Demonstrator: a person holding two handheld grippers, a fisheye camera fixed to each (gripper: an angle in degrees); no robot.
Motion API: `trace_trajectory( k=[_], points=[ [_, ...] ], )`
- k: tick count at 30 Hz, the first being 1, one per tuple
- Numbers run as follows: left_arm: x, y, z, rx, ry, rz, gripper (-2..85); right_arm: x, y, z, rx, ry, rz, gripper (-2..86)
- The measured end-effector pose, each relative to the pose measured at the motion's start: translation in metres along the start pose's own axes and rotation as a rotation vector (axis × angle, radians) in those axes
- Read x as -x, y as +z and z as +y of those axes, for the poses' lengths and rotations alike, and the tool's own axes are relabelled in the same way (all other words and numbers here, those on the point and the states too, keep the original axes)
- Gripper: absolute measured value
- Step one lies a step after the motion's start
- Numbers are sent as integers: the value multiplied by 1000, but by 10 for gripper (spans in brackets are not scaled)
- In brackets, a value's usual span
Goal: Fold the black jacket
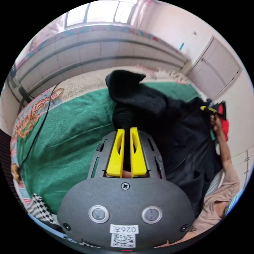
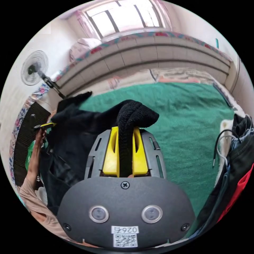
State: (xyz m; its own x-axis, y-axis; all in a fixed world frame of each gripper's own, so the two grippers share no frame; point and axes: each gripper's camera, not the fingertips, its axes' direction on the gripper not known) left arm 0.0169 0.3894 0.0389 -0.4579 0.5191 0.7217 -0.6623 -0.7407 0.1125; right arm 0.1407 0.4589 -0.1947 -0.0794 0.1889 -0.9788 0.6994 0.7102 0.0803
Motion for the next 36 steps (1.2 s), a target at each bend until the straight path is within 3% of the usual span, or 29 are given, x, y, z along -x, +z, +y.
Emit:
trace_trajectory(
  k=[1,3,7,12,18,21,22,24,26,28,33,36],
  points=[
    [14,-24,13,-90,-42,82,30,10,-14,-1,-29,-21,-4,35],
    [29,-49,29,-176,-98,53,26,61,-62,-7,-123,-147,75,34],
    [61,-51,40,-278,-224,33,28,106,-77,-49,-179,-263,194,36],
    [82,57,25,-13,-355,-100,53,59,40,-128,147,-105,297,64],
    [63,22,58,-160,-296,-73,54,29,-24,-84,0,-82,188,63],
    [43,-14,107,-322,-267,-65,-1,17,-43,-53,7,-70,61,46],
    [34,-15,125,-328,-226,-67,-5,15,-40,-48,29,-66,43,40],
    [29,2,145,-232,-228,-113,-8,9,0,-37,264,-94,112,5],
    [28,20,169,-121,-272,-128,-9,1,-9,-37,207,-57,94,-4],
    [23,3,188,-201,-297,-78,-9,-6,-31,-36,154,35,48,-7],
    [-13,-47,232,-371,-332,-17,-9,38,-97,0,14,-41,17,-9],
    [-56,-74,258,-542,-294,-22,-9,65,-95,12,110,-90,75,-9]
  ],
)
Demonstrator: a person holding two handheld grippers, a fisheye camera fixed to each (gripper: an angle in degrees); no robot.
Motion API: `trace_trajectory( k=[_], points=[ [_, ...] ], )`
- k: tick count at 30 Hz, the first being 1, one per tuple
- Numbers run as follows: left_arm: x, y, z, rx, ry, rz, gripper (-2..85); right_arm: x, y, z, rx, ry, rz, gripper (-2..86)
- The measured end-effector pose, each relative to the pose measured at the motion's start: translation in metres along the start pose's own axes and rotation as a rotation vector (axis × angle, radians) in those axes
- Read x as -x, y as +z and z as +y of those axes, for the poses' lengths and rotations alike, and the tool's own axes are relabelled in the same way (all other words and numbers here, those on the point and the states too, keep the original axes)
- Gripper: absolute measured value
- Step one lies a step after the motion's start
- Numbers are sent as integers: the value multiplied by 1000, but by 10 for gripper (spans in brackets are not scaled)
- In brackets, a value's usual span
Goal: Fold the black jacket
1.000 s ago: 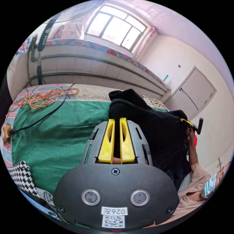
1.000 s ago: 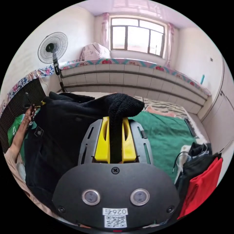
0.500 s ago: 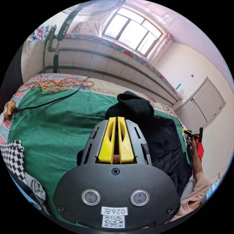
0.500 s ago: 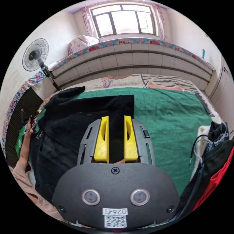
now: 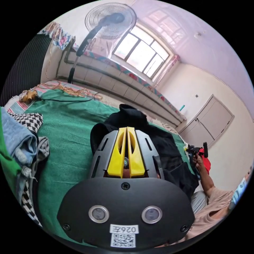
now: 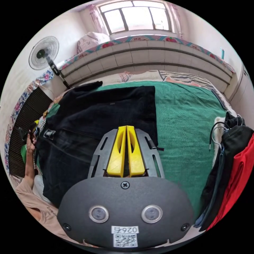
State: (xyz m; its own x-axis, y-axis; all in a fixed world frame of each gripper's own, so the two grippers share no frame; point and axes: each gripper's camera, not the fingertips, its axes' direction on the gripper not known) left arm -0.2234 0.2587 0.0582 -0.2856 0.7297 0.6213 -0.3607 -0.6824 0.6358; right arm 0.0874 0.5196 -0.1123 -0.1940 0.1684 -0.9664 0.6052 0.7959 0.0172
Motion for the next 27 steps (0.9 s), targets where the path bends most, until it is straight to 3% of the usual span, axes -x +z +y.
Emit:
trace_trajectory(
  k=[4,8,10,12,14,16,18,20,27],
  points=[
    [-63,-35,-6,-141,169,-67,-9,23,7,15,41,-37,4,-9],
    [-135,-54,-7,-305,423,-425,-10,32,21,19,57,-76,18,-9],
    [-156,-61,1,-382,505,-502,-10,30,30,21,70,-75,16,-9],
    [-160,-54,-2,-305,515,-387,-10,24,41,24,80,-66,1,-9],
    [-134,-3,-14,-49,381,-31,-10,19,48,26,76,-54,-1,-8],
    [-105,60,-14,171,236,93,-10,13,53,31,60,-26,10,-6],
    [-78,115,-4,326,136,-4,-10,10,59,40,35,-20,0,-1],
    [-44,150,6,436,85,-214,-10,12,63,46,27,-48,7,14],
    [-1,119,2,357,47,-327,-5,43,109,61,98,-252,190,60]
  ],
)
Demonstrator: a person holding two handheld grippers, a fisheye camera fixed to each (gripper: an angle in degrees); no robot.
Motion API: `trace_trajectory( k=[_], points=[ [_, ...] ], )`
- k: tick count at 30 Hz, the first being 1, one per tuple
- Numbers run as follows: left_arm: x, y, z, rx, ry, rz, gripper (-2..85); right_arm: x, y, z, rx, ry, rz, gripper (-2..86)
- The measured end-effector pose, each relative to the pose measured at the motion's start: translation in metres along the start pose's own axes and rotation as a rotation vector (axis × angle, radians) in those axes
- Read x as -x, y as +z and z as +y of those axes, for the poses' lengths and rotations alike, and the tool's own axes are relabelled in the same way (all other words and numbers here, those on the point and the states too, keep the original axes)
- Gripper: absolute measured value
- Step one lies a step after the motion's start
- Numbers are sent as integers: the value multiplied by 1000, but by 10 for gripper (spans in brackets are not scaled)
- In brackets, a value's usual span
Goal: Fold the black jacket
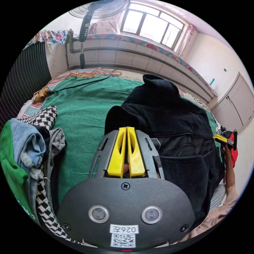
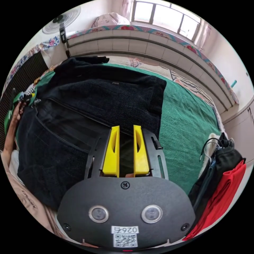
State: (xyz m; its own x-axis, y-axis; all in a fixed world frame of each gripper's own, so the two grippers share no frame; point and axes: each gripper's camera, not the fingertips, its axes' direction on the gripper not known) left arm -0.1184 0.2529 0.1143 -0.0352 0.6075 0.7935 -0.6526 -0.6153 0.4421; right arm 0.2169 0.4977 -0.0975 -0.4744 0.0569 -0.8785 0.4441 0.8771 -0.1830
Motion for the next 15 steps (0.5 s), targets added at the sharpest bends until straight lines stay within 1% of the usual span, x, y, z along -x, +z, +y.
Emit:
trace_trajectory(
  k=[4,7,12,15],
  points=[
    [23,20,-1,77,-65,152,29,23,17,9,8,-136,76,67],
    [34,14,-7,48,-90,240,51,37,27,18,33,-218,114,75],
    [30,12,-24,79,-38,209,116,49,43,29,44,-268,129,96],
    [30,34,-40,115,-35,288,129,59,56,31,44,-265,162,100]
  ],
)
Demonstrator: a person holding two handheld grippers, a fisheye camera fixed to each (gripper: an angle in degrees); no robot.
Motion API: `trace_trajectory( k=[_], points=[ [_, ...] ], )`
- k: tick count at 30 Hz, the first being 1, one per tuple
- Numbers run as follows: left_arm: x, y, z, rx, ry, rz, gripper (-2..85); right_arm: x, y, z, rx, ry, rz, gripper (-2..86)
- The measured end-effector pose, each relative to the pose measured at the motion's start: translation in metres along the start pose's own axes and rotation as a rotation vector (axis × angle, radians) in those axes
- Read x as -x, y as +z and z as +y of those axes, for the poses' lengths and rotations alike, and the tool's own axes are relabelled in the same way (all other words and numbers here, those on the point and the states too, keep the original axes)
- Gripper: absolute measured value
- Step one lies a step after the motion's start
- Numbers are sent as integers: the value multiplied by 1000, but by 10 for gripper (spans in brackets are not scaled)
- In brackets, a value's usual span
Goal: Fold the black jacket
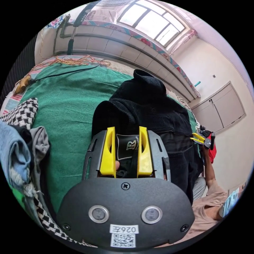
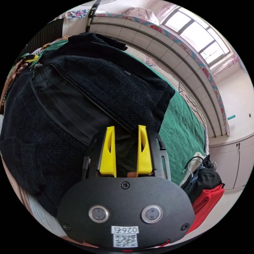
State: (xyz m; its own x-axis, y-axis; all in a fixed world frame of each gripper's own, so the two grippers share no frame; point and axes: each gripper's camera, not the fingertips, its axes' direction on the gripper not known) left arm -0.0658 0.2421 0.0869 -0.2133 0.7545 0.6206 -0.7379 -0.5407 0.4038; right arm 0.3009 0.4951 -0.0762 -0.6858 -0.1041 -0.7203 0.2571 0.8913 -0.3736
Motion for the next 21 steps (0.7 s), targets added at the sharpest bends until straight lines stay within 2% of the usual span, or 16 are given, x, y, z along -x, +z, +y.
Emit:
trace_trajectory(
  k=[3,5,9,12,15,17,19,21],
  points=[
    [-5,30,-20,83,20,19,130,10,7,-3,-11,27,37,106],
    [-22,49,-25,159,86,-129,118,12,10,-7,-10,53,46,107],
    [-40,38,-22,139,228,-228,38,3,13,-10,-2,98,-10,81],
    [-32,15,-19,53,224,-143,18,-10,-2,-1,-56,169,-13,5],
    [-7,-14,-16,-71,152,70,10,-16,-25,5,-99,178,-3,-10],
    [19,-31,-13,-135,96,283,7,-17,-45,8,-139,164,14,-12],
    [34,-35,-10,-146,71,311,5,-18,-63,8,-148,120,22,-13],
    [45,-29,-8,-100,56,273,5,-21,-61,8,-64,34,-12,-12]
  ],
)
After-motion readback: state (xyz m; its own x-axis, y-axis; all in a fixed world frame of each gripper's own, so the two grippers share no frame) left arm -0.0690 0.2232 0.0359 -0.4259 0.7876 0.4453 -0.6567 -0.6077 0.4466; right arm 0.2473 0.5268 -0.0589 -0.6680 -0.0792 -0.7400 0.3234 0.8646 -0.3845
